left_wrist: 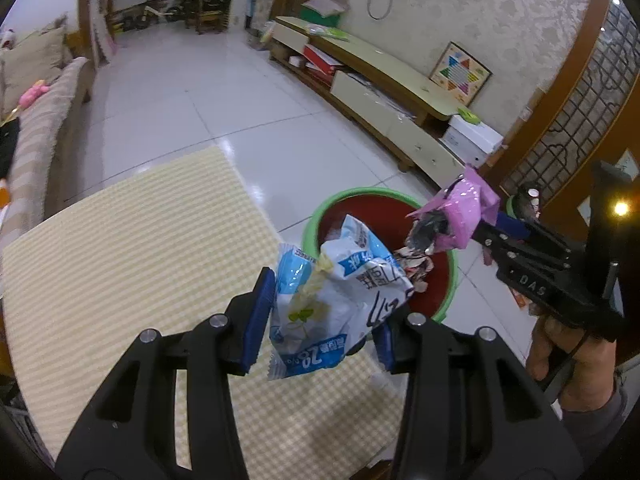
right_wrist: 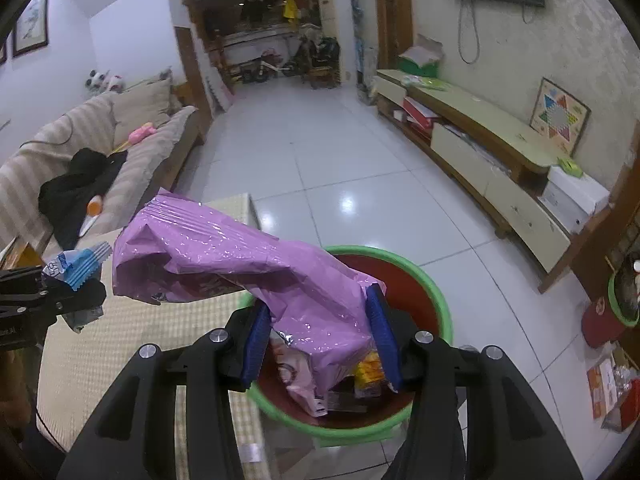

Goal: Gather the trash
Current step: 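Lift the snack wrapper and pink bag and carry them over the bin, then open both tools to drop the snack wrapper and pink bag into the bin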

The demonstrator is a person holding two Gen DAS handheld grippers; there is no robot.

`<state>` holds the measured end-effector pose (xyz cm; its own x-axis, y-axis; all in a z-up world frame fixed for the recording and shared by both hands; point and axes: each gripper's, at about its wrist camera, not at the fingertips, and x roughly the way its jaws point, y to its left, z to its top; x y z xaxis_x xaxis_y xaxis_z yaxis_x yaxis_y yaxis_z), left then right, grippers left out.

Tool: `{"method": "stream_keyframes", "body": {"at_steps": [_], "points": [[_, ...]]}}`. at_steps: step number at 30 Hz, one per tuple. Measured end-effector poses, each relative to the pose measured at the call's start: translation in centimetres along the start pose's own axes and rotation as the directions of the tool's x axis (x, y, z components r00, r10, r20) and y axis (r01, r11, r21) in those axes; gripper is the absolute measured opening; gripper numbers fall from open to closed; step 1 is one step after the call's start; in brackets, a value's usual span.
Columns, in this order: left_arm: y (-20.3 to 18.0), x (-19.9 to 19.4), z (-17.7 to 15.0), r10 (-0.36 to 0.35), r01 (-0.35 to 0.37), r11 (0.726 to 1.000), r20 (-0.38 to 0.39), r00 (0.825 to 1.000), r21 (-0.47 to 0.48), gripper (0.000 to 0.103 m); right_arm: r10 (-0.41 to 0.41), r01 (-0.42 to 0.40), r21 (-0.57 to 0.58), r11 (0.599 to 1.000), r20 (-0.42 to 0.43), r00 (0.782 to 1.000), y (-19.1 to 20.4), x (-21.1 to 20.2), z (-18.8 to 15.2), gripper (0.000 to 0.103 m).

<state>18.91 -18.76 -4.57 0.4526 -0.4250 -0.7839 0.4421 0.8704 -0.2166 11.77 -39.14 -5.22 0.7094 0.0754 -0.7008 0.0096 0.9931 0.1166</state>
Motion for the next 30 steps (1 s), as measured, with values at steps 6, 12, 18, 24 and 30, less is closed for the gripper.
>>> {"method": "stream_keyframes", "body": {"at_steps": [6,12,18,24,30], "points": [[-2.0,3.1,1.4,-0.047,0.047,0.999,-0.020,0.999,0.023,0.043,0.006,-0.004,0.071,0.997,-0.023,1.000,-2.5,1.6,-0.3,0.045],[-3.4,6.4,2.4,-0.071,0.073,0.996,-0.053,0.996,0.046,0.043,0.007,-0.003,0.152,0.988,-0.024,1.000,-5.1,2.7,-0.1,0.045],[-4.0,8.4,2.8,-0.104,0.107,0.994,-0.075,0.992,0.035,0.043,0.022,-0.018,0.199,0.980,-0.018,1.000,-6.6,3.7,0.2,0.045],[-3.8,9.4,3.0,-0.127,0.128,0.992,-0.086,0.988,0.013,0.043,0.030,-0.025,0.221,0.975,-0.020,0.999,-7.2,4.4,0.4,0.045],[-4.0,10.4,3.0,-0.142,0.142,0.990,-0.098,0.985,-0.006,0.043,0.020,-0.014,0.249,0.968,-0.024,1.000,-7.9,4.8,0.0,0.045]]}}
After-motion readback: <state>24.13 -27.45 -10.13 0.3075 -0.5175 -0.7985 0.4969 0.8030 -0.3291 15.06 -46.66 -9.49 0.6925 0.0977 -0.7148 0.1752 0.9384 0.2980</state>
